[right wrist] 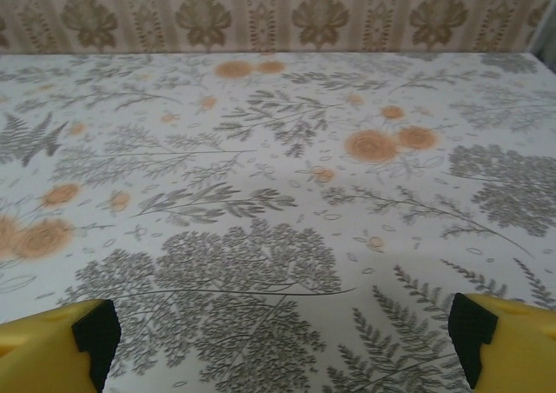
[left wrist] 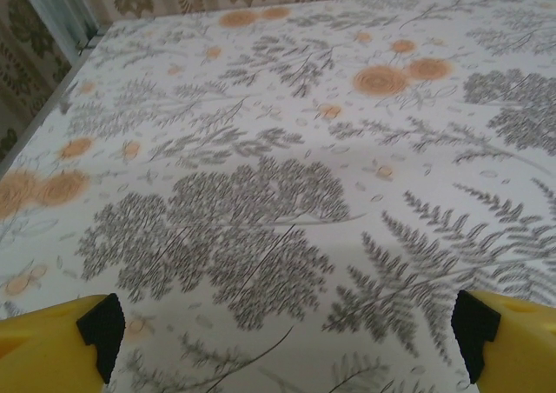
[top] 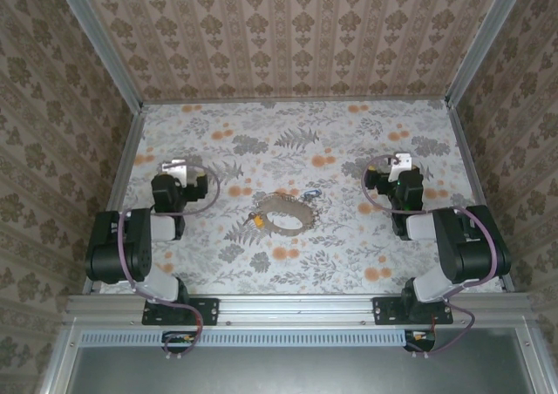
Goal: Put the keys on the keyring
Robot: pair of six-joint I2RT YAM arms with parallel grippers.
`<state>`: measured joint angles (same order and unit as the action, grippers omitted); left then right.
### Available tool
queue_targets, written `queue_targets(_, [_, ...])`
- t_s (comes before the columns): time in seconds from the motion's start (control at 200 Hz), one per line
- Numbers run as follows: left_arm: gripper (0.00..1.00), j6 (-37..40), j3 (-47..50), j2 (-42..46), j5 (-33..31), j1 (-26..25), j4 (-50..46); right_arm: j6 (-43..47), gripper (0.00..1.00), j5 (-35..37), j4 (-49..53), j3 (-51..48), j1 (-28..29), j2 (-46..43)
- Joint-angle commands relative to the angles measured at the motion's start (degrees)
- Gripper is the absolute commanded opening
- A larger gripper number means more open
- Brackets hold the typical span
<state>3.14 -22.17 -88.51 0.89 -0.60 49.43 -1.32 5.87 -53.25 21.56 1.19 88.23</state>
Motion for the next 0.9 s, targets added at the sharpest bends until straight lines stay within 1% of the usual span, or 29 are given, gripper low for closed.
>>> queue_targets(0.0, [1.00,-0.48,-1.38,0.21,-3.44,-0.56,-0.95,-2.55,1.00,4.78,2.10,0.76,0.20,-0.40])
queue_targets(0.16, [1.00,-0.30,-1.21,0.51,-3.47,-0.81,-0.78,-1.76,0.99,5.91,2.60,0.89,1.18,-0.63])
queue_targets(0.31, [1.00,0.63,-0.68,0.57,-4.44,-1.68,0.12,-1.75,1.00,5.81,2.54,0.85,1.18,-0.62])
queue_targets(0.895, [1.00,0.64,-0.77,0.61,-4.40,-1.67,0.07,-1.84,1.00,5.41,3.38,1.55,1.01,-0.42])
